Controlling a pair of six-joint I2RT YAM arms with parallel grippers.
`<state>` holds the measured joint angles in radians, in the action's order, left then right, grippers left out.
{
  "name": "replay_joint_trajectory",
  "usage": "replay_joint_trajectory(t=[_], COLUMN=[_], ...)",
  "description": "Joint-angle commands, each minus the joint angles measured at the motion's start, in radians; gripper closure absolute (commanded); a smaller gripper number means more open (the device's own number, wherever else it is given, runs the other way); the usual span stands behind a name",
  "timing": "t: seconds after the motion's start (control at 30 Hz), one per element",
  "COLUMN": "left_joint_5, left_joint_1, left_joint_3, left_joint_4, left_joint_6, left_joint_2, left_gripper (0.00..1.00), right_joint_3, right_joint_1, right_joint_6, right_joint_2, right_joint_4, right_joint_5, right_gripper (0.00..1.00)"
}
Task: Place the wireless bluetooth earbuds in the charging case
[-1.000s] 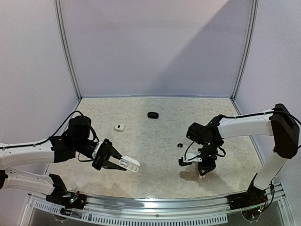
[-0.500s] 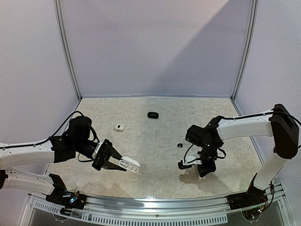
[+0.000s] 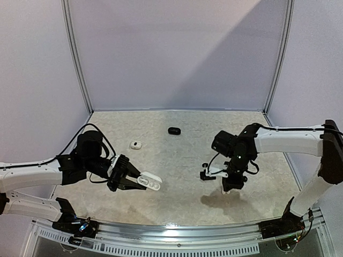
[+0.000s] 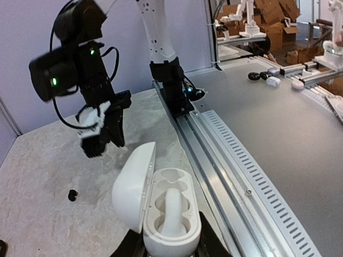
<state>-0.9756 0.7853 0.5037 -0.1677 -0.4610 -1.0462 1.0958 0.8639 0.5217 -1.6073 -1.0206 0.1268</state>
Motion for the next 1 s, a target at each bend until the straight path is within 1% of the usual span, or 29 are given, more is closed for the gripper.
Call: replay_joint_trajectory(t=[0.0, 0.07, 0.1, 0.13, 0.2, 0.27, 0.33, 0.5, 0.53, 0.63, 0.8, 0.97], left_joint_5=[0.057, 0.064, 0.069, 0.078, 0.098, 0.121, 0.134, 0.165, 0.172, 0.182, 0.188, 0.185], left_joint_1=[0.006, 0.006, 0.006, 0.006, 0.006, 0.005, 0.005, 0.005, 0.004, 0.000, -0.003, -0.003], left_joint_3=[-0.019, -0.018, -0.016, -0.014, -0.010, -0.011, -0.017, -0.027, -0.029, -0.032, -0.040, -0.043], left_joint_4=[-0.141, -0.157, -0.160, -0.162, -0.174, -0.201, -0.232, -0.289, -0.293, -0.302, -0.327, -0.319], left_joint_6=[0.177, 0.190, 0.196, 0.200, 0.223, 0.257, 0.297, 0.381, 0.390, 0.407, 0.422, 0.408], left_joint_2=[-0.013, -0.015, -0.018, -0.019, -0.018, -0.020, -0.023, -0.019, -0.017, -0.017, -0.020, -0.016], left_gripper=[1.00, 1.00, 1.00, 1.00, 1.00, 1.00, 1.00, 1.00, 1.00, 1.00, 1.00, 1.00], right_joint_3=[0.141, 0.194, 0.213, 0.227, 0.229, 0.226, 0.242, 0.270, 0.275, 0.317, 0.379, 0.374], right_joint_1=[-0.043, -0.059, -0.060, -0.060, -0.053, 0.003, 0.099, 0.342, 0.382, 0.475, 0.560, 0.568], right_joint_6=[-0.248, -0.425, -0.479, -0.555, -0.662, -0.699, -0.622, -0.432, -0.391, -0.346, -0.323, -0.339], right_joint_2=[0.168, 0.225, 0.243, 0.263, 0.289, 0.302, 0.299, 0.256, 0.243, 0.196, 0.114, 0.076], right_joint_4=[0.231, 0.376, 0.452, 0.522, 0.668, 0.769, 0.805, 0.818, 0.808, 0.731, 0.584, 0.545], right_joint_5=[-0.117, -0.205, -0.231, -0.228, -0.174, -0.182, -0.211, -0.183, -0.201, -0.271, -0.382, -0.455], right_gripper=[1.00, 1.00, 1.00, 1.00, 1.00, 1.00, 1.00, 1.00, 1.00, 1.00, 1.00, 1.00])
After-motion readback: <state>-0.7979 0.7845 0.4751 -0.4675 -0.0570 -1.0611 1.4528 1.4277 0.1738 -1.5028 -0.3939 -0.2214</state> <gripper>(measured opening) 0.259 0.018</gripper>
